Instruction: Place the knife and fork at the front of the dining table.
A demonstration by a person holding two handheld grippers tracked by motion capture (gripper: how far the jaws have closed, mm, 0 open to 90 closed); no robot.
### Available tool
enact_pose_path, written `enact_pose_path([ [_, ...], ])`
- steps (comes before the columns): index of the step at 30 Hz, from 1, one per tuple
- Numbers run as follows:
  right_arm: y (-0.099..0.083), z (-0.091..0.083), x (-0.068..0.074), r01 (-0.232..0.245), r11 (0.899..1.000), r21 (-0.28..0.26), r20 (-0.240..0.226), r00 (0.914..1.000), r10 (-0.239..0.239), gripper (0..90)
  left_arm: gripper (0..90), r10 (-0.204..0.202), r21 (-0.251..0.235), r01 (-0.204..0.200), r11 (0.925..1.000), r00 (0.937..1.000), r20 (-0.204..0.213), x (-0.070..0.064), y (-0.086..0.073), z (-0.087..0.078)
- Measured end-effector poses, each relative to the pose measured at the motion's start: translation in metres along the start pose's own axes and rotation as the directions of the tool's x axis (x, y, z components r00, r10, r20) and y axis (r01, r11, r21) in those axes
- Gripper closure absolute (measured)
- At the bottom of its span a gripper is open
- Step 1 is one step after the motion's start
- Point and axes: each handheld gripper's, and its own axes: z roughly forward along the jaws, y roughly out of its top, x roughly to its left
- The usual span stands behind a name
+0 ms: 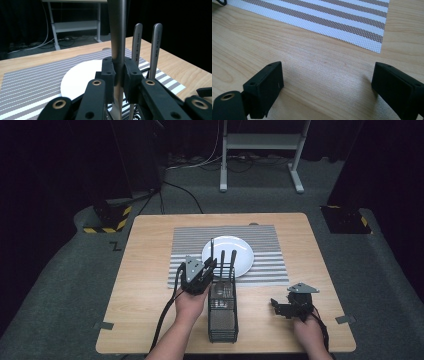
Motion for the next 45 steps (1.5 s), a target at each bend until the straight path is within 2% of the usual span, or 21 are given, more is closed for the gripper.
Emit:
enact_pose_path([
  [6, 0.000, 0.000, 0.000, 0.000, 1.000, 0.000, -0.001, 1.0000, 0.000, 10.1, 80.9, -0.006, -0.021, 0.006, 0.9998, 0.9995, -0.030, -0.003, -0.003, -0.006],
  [14, 0.000, 0.000, 0.000, 0.000, 1.000, 0.000, -0.001, 1.0000, 0.000, 10.1, 81.3, -0.005, -0.053, 0.003, 0.9986, 0.9993, -0.038, -0.005, -0.002, -0.011],
  [20, 0.000, 0.000, 0.000, 0.000, 1.000, 0.001, 0.000, 1.0000, 0.000, 10.1, 81.4, -0.015, -0.095, 0.013, 0.9954, 0.9994, -0.030, -0.006, 0.003, -0.018],
  [26, 0.000, 0.000, 0.000, 0.000, 1.000, 0.000, 0.000, 1.0000, 0.000, 10.1, 81.4, -0.012, -0.147, 0.011, 0.9891, 0.9999, -0.006, -0.008, 0.015, -0.028],
  [30, 0.000, 0.000, 0.000, 0.000, 1.000, 0.000, -0.001, 1.0000, 0.000, 10.1, 81.5, 0.000, -0.186, 0.001, 0.9825, 1.0000, 0.007, -0.010, 0.028, -0.037],
  [35, 0.000, 0.000, 0.000, 0.000, 1.000, 0.000, -0.001, 1.0000, 0.000, 10.1, 81.5, 0.015, -0.241, -0.009, 0.9704, 0.9996, 0.022, -0.014, 0.045, -0.050],
  [36, 0.000, 0.000, 0.000, 0.000, 1.000, 0.000, -0.001, 1.0000, 0.000, 10.1, 81.5, 0.015, -0.241, -0.009, 0.9704, 0.9996, 0.022, -0.014, 0.045, -0.050],
  [37, 0.000, 0.000, 0.000, 0.000, 1.000, 0.000, -0.001, 1.0000, 0.000, 10.1, 81.5, 0.031, -0.262, -0.024, 0.9646, 0.9992, 0.024, -0.016, 0.052, -0.055],
  [39, 0.000, 0.000, 0.000, 0.000, 1.000, 0.000, 0.000, 1.0000, 0.000, 10.1, 81.5, 0.035, -0.272, -0.027, 0.9619, 0.9991, 0.024, -0.017, 0.055, -0.058],
  [41, 0.000, 0.000, 0.000, 0.000, 1.000, 0.000, -0.001, 1.0000, 0.000, 10.1, 81.6, 0.051, -0.301, -0.041, 0.9526, 0.9984, 0.026, -0.020, 0.065, -0.066],
  [44, 0.000, 0.000, 0.000, 0.000, 1.000, 0.000, -0.001, 1.0000, 0.000, 10.1, 81.6, 0.058, -0.326, -0.047, 0.9442, 0.9980, 0.025, -0.021, 0.072, -0.073],
  [45, 0.000, 0.000, 0.000, 0.000, 1.000, 0.000, 0.000, 1.0000, 0.000, 10.1, 81.6, 0.058, -0.326, -0.047, 0.9442, 0.9980, 0.025, -0.021, 0.072, -0.073],
])
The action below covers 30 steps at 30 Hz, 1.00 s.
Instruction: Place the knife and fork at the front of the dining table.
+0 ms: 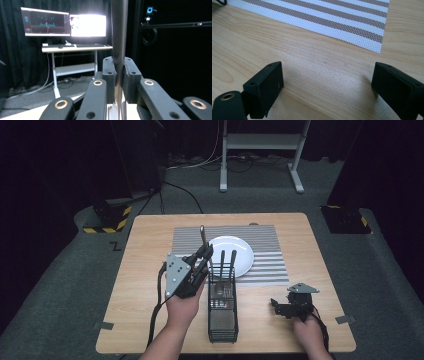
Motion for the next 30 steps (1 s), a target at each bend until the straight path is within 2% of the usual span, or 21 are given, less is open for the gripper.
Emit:
enact_pose_path([
  [6, 0.000, 0.000, 0.000, 0.000, 1.000, 0.000, 0.000, 1.0000, 0.000, 10.1, 81.6, 0.019, -0.039, -0.020, 0.9990, 0.9997, -0.015, 0.004, 0.021, -0.008],
  [11, 0.000, 0.000, 0.000, 0.000, 1.000, 0.000, 0.000, 1.0000, 0.000, 10.1, 81.6, 0.026, -0.033, -0.027, 0.9991, 0.9990, -0.037, 0.012, 0.024, -0.010],
  [14, 0.000, 0.000, 0.000, 0.000, 1.000, 0.000, 0.000, 1.0000, 0.000, 10.1, 81.6, 0.027, -0.009, -0.028, 0.9996, 0.9972, -0.070, 0.024, 0.019, -0.011],
  [18, 0.000, 0.000, 0.000, 0.000, 1.000, 0.000, 0.000, 1.0000, 0.000, 10.1, 81.7, 0.014, 0.020, -0.012, 0.9997, 0.9960, -0.089, 0.035, 0.010, -0.011],
  [19, 0.000, 0.000, 0.000, 0.000, 1.000, 0.000, 0.000, 1.0000, 0.000, 10.1, 81.7, 0.010, 0.041, -0.006, 0.9991, 0.9948, -0.102, 0.041, 0.004, -0.011],
  [24, 0.000, 0.000, 0.000, 0.000, 1.000, 0.000, 0.000, 1.0000, 0.000, 10.1, 81.7, -0.007, 0.083, 0.017, 0.9964, 0.9934, -0.114, 0.055, -0.013, -0.011],
  [30, 0.000, 0.000, 0.000, 0.000, 1.000, 0.000, 0.001, 1.0000, 0.000, 10.1, 81.8, -0.016, 0.126, 0.032, 0.9915, 0.9922, -0.124, 0.064, -0.032, -0.009],
])
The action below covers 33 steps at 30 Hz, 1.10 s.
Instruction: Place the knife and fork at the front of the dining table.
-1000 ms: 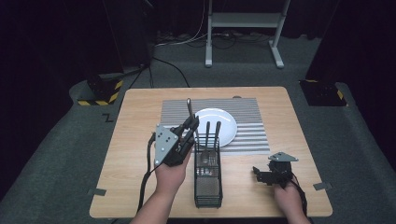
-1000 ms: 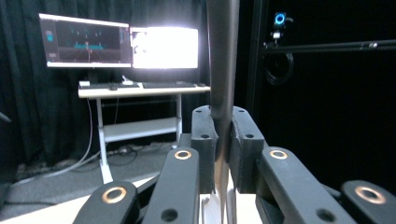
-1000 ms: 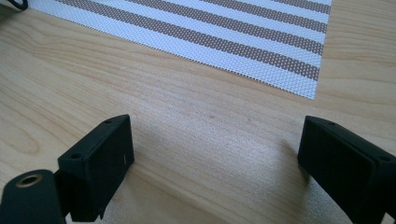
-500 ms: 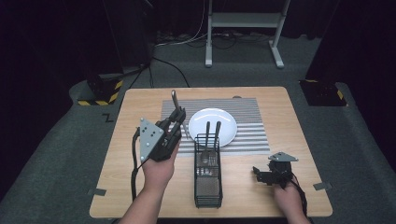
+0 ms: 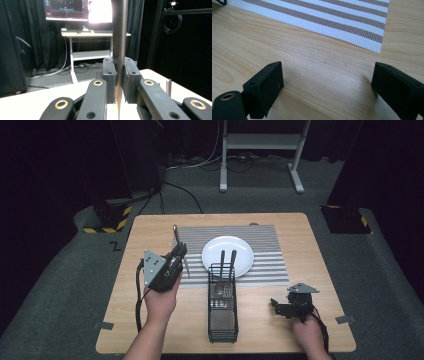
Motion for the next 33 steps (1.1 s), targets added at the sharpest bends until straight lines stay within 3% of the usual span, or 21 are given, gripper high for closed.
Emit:
enact_pose_path([
  [6, 0.000, 0.000, 0.000, 0.005, 1.000, 0.001, -0.002, 1.0000, -0.005, 10.1, 81.8, 0.004, 0.039, -0.003, 0.9993, 0.9999, -0.010, 0.007, -0.019, 0.011],
  [14, 0.000, 0.000, 0.000, 0.006, 1.000, 0.001, -0.005, 1.0000, -0.005, 10.1, 81.8, -0.022, 0.099, 0.026, 0.9947, 0.9990, -0.040, 0.018, -0.041, 0.029],
  [33, 0.000, 0.000, 0.000, 0.008, 1.000, 0.001, -0.007, 0.9999, -0.008, 10.2, 81.8, -0.017, 0.172, 0.027, 0.9847, 0.9980, -0.061, 0.021, -0.064, 0.052],
])
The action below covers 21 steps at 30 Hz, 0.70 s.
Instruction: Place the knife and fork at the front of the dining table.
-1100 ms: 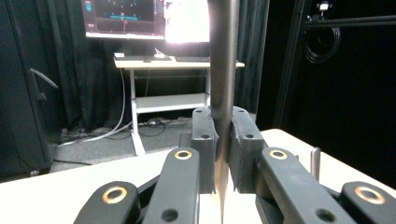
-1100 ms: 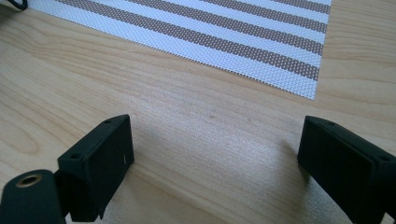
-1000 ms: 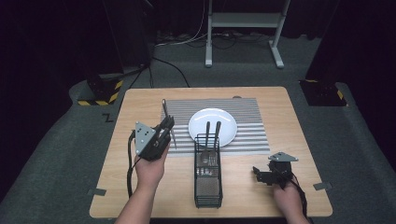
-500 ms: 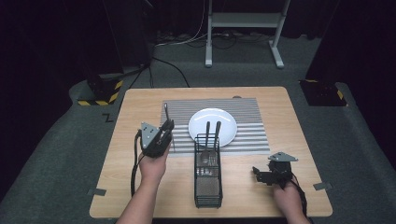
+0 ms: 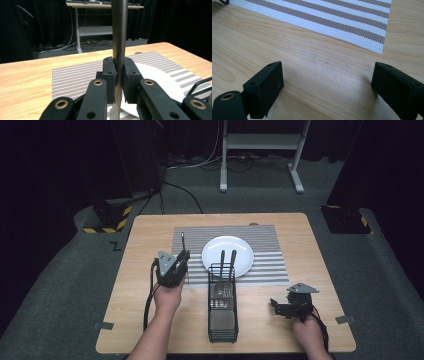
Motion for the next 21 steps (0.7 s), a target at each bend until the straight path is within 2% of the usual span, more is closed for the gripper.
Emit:
enact_pose_path([
  [19, 0.000, 0.000, 0.000, 0.004, 1.000, -0.001, -0.005, 1.0000, -0.004, 10.2, 81.7, -0.009, 0.033, 0.010, 0.9994, 0.9998, -0.016, 0.003, -0.006, 0.023],
  [21, 0.000, 0.000, 0.000, 0.004, 1.000, -0.001, -0.006, 1.0000, -0.004, 10.2, 81.7, -0.021, 0.038, 0.021, 0.9990, 0.9996, -0.016, 0.005, -0.006, 0.027],
])
